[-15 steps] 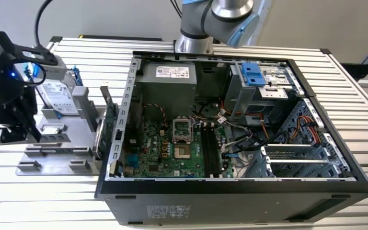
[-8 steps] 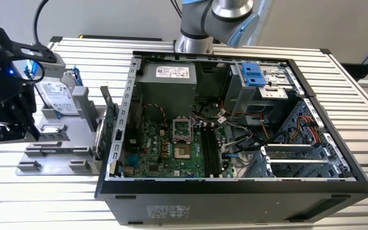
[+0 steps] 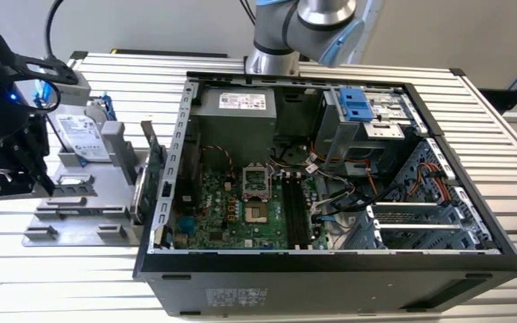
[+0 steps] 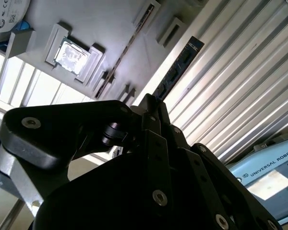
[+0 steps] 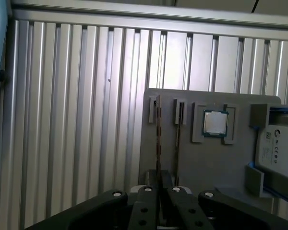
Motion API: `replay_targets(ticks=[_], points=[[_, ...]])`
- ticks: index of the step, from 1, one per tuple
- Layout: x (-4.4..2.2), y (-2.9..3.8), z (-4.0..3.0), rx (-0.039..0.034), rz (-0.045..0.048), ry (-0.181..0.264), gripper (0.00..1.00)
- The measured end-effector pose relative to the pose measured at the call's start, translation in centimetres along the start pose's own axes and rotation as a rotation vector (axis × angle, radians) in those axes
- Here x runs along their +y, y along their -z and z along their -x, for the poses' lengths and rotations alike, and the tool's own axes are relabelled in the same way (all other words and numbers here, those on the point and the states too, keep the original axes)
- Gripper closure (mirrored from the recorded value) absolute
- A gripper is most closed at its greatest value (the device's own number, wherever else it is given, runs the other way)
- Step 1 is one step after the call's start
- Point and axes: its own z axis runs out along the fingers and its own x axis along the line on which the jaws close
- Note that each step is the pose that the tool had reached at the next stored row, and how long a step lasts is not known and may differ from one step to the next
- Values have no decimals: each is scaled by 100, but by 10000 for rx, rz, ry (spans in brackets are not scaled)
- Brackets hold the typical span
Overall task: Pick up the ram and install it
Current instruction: 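Pick up the ram and move it above insertion slot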
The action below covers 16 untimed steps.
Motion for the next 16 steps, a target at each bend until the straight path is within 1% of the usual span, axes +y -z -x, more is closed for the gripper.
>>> replay_targets(ticks=[16], points=[[2, 70, 0, -2, -2, 0, 100]])
